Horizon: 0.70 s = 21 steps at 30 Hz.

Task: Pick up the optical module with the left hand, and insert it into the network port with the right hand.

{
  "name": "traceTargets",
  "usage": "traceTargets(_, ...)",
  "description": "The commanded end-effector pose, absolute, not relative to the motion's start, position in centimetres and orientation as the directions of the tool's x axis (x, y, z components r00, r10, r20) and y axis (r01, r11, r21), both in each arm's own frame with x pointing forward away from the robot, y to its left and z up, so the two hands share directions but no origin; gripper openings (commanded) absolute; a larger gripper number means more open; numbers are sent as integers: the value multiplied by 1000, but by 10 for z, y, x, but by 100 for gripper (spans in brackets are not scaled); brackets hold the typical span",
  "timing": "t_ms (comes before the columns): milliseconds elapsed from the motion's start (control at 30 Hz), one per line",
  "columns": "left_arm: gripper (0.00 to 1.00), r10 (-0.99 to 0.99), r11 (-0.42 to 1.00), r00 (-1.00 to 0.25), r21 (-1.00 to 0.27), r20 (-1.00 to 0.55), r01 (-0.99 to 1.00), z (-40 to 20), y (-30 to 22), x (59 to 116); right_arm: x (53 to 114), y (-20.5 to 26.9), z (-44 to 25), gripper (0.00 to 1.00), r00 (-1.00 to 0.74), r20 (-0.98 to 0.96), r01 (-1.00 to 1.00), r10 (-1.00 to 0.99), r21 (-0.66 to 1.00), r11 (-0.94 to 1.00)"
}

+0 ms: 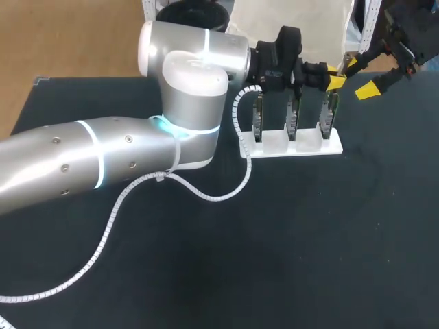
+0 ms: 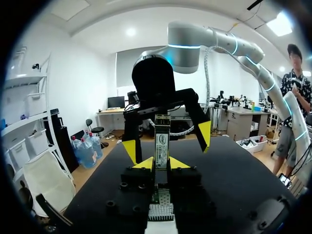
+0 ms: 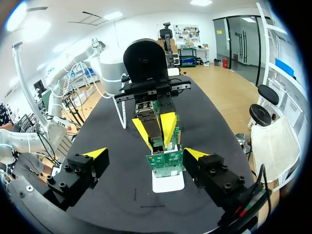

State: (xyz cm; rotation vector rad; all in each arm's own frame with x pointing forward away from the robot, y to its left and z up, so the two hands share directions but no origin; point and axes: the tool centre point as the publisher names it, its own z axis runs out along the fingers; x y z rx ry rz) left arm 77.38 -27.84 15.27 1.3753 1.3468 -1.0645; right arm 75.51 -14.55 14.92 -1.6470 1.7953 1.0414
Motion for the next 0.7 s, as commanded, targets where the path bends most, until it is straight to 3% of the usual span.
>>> traceTargets(33,0,218,2,32,34,-975,999,152,-279,777,753,-145,149,100,-155,-779,-979,-607,204,-13)
traceTargets(700,0,218,2,32,34,-975,999,152,-279,777,775,-154,174,100,-110,-792,-993,-601,111,35)
